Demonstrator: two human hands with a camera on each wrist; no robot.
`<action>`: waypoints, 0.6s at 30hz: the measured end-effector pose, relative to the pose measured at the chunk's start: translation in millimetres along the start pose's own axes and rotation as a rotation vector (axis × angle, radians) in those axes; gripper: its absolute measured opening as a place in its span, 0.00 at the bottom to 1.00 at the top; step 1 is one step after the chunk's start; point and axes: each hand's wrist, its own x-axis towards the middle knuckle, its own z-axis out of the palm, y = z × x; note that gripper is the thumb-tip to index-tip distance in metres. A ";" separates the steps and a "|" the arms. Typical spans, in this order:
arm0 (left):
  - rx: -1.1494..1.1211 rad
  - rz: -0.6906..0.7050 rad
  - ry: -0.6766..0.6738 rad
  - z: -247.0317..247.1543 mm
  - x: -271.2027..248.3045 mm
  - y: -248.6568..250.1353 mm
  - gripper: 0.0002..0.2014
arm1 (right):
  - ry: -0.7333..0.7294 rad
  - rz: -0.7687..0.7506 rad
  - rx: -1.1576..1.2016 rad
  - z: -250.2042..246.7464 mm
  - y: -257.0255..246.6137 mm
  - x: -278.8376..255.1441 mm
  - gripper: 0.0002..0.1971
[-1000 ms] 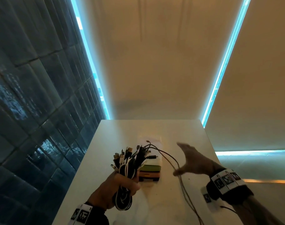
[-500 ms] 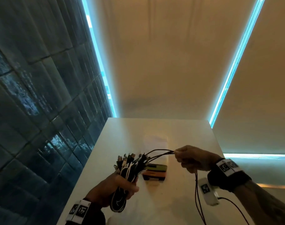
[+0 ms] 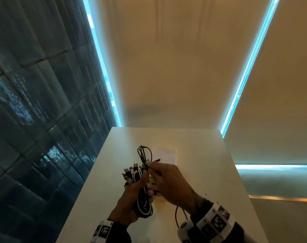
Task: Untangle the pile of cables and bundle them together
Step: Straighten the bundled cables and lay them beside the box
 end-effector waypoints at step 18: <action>-0.045 0.035 0.029 1.8 24.4 10.0 0.10 | -0.212 -0.214 -0.078 47.4 43.7 -39.2 0.03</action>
